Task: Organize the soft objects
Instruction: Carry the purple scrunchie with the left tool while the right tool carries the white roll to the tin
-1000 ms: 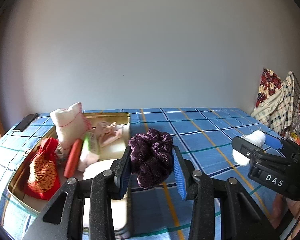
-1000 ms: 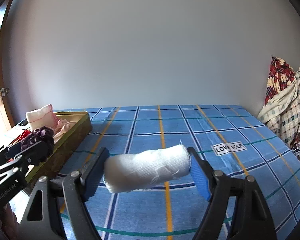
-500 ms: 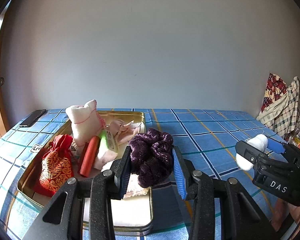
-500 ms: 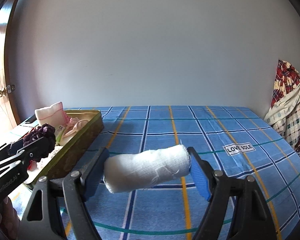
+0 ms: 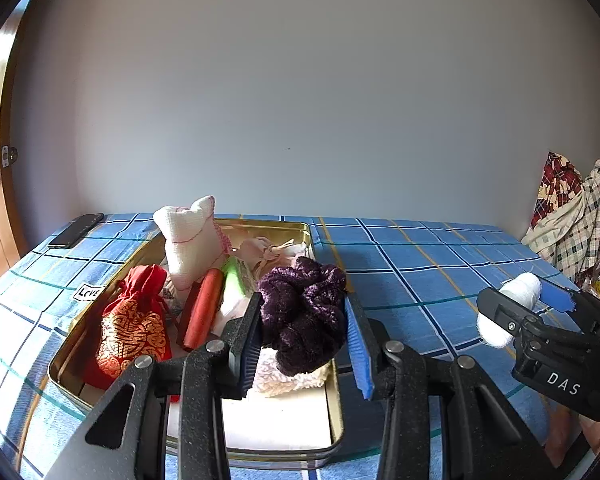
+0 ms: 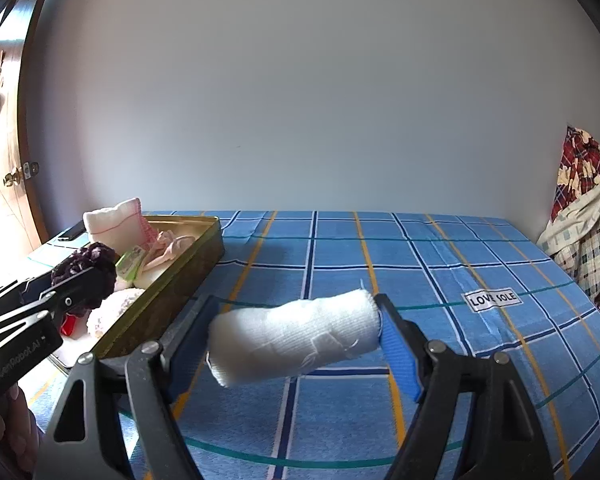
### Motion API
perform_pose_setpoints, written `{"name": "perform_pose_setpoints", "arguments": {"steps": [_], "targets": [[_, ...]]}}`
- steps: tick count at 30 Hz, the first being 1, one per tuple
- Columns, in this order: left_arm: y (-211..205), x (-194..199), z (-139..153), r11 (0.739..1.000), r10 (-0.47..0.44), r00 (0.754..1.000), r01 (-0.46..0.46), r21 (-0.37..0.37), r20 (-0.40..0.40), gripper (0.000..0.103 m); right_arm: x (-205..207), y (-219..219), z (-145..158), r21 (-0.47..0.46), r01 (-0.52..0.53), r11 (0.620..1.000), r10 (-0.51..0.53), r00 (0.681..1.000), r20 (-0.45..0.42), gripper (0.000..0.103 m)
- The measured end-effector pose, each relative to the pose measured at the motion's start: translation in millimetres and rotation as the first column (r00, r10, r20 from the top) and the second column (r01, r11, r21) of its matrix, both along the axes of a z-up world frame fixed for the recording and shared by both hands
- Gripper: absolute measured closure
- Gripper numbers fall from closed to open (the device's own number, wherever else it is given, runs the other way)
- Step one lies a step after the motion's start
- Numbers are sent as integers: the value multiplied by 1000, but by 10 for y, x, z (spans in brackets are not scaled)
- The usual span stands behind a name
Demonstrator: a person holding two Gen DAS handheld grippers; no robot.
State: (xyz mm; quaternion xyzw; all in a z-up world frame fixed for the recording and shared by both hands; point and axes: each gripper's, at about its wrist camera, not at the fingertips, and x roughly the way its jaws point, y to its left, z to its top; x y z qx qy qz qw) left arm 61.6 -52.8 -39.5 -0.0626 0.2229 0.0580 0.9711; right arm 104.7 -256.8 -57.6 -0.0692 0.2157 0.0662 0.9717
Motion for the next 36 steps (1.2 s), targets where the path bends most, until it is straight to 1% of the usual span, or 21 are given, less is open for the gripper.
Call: {"name": "perform_pose_setpoints", "arguments": {"steps": [10, 20, 29, 36], "targets": [[120, -16, -11, 1000, 22, 1000, -22, -5, -4, 62, -5, 110, -17, -6, -26, 1000, 26, 1000, -2, 24], [264, -55, 78, 999, 50, 999, -50, -6, 14, 62, 38, 230, -47, -11, -52, 999, 52, 999, -10, 24], [467, -69, 35, 996, 92, 996, -92, -2, -11, 62, 89, 386, -74, -17, -85, 996, 85, 996, -23, 24], [646, -89, -37, 992, 126, 992, -126, -19, -32, 62, 118, 483, -89, -18, -99, 995, 99, 995, -27, 24]]}}
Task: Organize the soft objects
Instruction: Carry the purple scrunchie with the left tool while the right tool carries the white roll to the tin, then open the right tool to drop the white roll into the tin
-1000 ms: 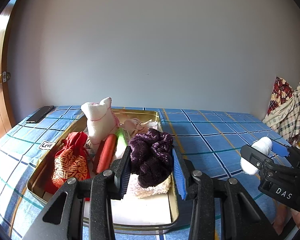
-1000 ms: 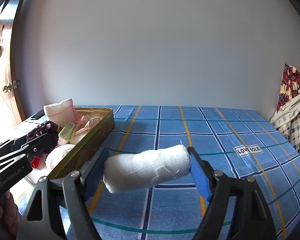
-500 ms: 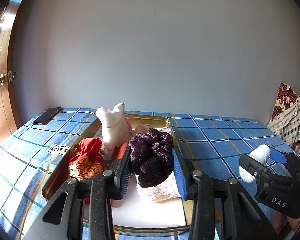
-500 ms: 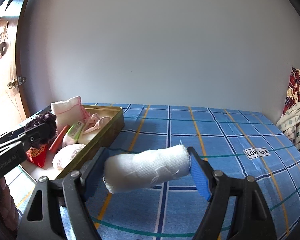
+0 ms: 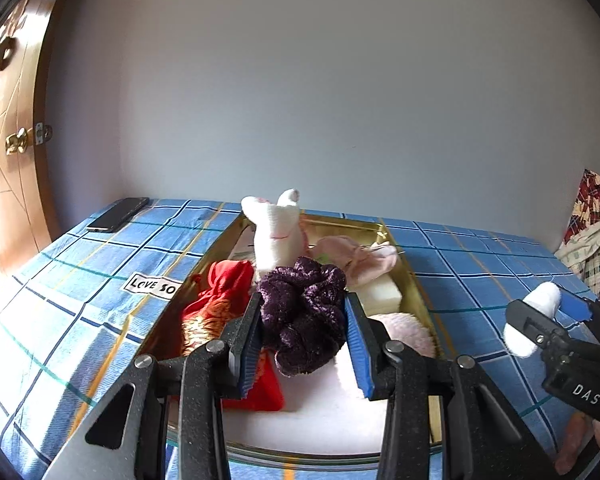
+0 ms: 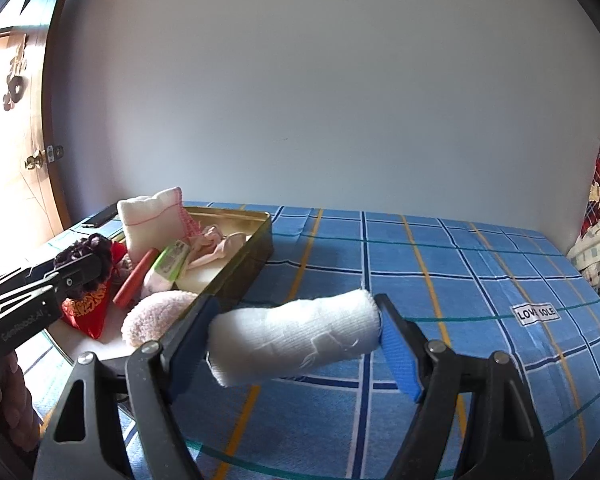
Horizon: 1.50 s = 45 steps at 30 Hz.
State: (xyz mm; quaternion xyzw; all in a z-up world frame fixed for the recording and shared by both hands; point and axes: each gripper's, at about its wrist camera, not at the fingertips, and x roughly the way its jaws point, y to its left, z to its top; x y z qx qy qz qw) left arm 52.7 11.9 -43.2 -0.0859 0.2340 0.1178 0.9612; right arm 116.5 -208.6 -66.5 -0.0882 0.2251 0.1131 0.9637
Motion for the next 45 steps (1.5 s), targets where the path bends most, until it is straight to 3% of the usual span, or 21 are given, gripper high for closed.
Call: {"name": "perform_pose_setpoints", "arguments": {"steps": [18, 25, 29, 37, 42, 45], "targets": [[227, -25, 9, 1000, 25, 1000, -25, -13, 3, 62, 66, 207, -19, -7, -31, 1000, 31, 999, -13, 24], [413, -117, 202, 998, 61, 997, -61, 6, 37, 62, 242, 564, 383, 2, -113, 994, 112, 992, 50, 24], [528, -110, 251, 997, 78, 996, -79, 17, 30, 62, 345, 819, 455, -19, -153, 988, 154, 987, 53, 24], [729, -54, 220, 996, 94, 996, -94, -7, -1, 62, 611, 1180, 258, -45, -204, 978, 203, 979, -22, 24], [780, -74, 215, 995, 102, 995, -102, 1, -10, 62, 826, 1327, 7, -66, -246, 967, 236, 963, -129, 23], [806, -76, 224, 994, 105, 994, -105, 4, -8, 62, 781, 1233, 39, -28, -248, 968, 243, 963, -112, 8]]}}
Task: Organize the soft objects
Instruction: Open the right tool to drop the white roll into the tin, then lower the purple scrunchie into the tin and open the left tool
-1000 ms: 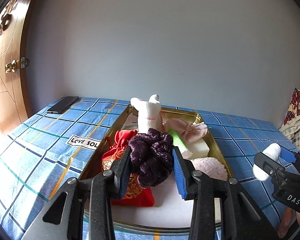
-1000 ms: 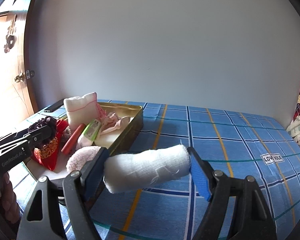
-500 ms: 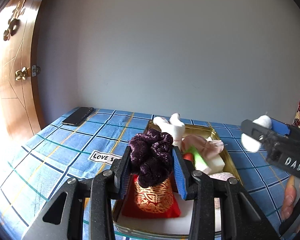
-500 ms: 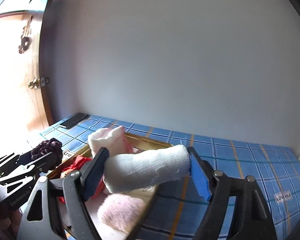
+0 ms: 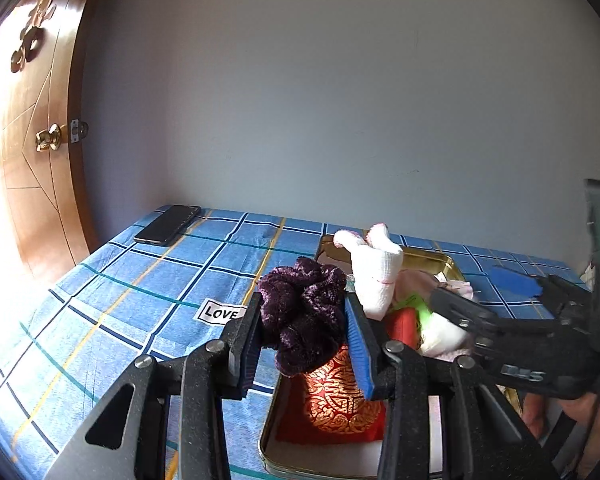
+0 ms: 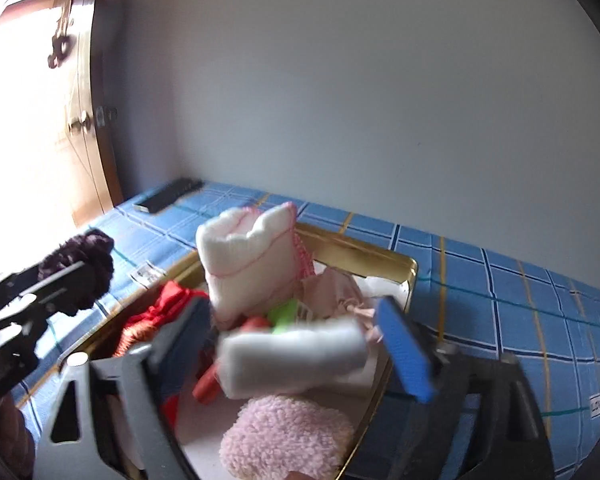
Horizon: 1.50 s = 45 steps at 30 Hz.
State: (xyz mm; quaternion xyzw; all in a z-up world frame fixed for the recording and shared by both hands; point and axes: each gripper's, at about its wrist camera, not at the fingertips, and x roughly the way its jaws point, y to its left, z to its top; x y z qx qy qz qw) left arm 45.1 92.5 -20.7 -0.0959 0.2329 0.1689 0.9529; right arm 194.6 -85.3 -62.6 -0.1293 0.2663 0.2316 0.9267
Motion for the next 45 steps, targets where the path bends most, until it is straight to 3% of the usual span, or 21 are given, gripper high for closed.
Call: {"name": "perform_pose_setpoints", "arguments": {"steps": [5, 23, 45], "targets": [[-24, 30, 29, 1000, -10, 1000, 10, 3, -1, 62, -144, -182, 120, 54, 12, 998, -14, 999, 31, 2], [-326, 336, 120, 996, -93, 995, 93, 11, -41, 62, -625, -719, 378, 164, 44, 985, -61, 993, 102, 0], [-251, 609, -32, 992, -125, 982, 122, -30, -141, 62, -592, -774, 301, 194, 60, 979, -79, 993, 91, 0]]}}
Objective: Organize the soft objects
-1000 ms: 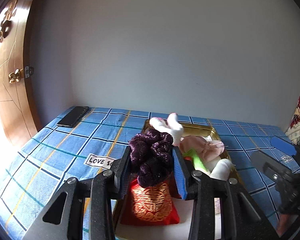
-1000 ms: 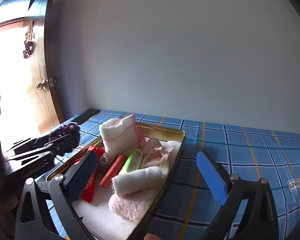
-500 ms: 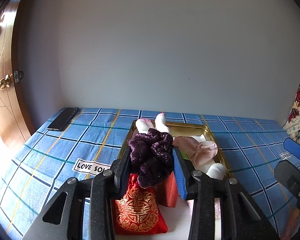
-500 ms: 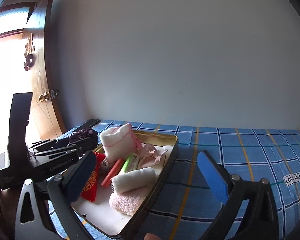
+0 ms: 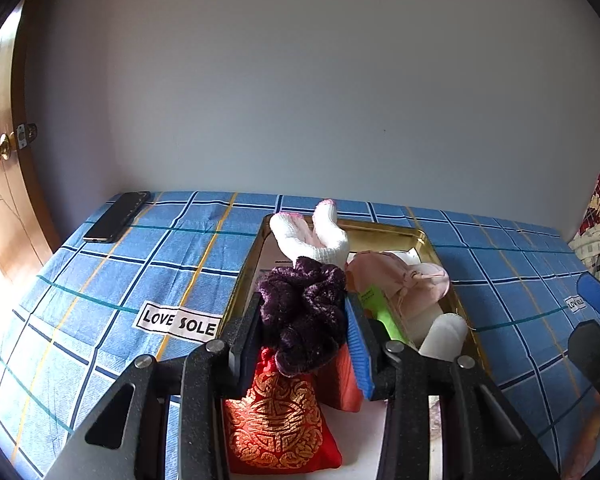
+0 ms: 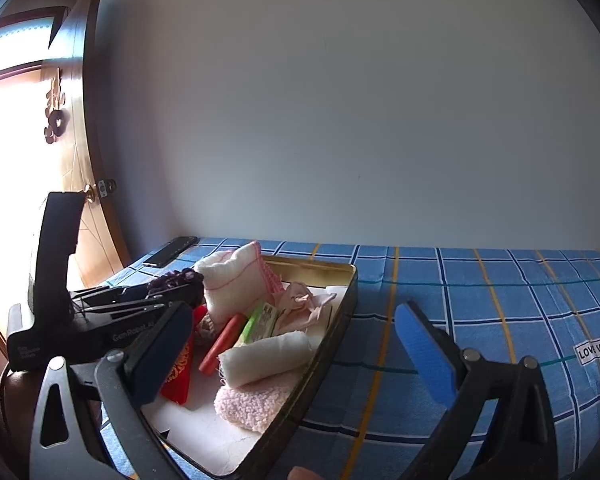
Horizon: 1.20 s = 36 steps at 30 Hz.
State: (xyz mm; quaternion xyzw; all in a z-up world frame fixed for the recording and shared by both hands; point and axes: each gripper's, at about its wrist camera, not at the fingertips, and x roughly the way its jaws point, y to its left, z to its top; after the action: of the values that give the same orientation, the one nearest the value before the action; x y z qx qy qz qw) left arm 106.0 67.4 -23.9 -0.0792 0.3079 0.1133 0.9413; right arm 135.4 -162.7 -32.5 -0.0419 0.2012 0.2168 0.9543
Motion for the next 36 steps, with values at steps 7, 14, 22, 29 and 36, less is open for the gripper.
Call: {"name": "perform_pose_setpoints", "arguments": {"steps": [7, 14, 22, 29, 36], "targets": [[17, 2, 13, 1000, -5, 1000, 5, -7, -7, 52, -12, 12, -7, 4, -1, 1000, 1, 1000, 1, 0], [-22, -23, 16, 1000, -9, 1000, 9, -7, -9, 44, -27, 26, -12, 7, -3, 1000, 3, 1000, 2, 0], [-45, -169, 95, 1000, 16, 999, -16, 8, 29, 33, -61, 14, -4, 13, 5, 1000, -5, 1000, 6, 0], [-12, -360, 151, 998, 56, 996, -58, 24, 68, 25, -84, 92, 7, 5, -2, 1000, 2, 1000, 11, 0], [9, -476, 177, 996, 79, 994, -82, 40, 74, 24, -73, 182, 34, -1, 0, 1000, 0, 1000, 14, 0]]}}
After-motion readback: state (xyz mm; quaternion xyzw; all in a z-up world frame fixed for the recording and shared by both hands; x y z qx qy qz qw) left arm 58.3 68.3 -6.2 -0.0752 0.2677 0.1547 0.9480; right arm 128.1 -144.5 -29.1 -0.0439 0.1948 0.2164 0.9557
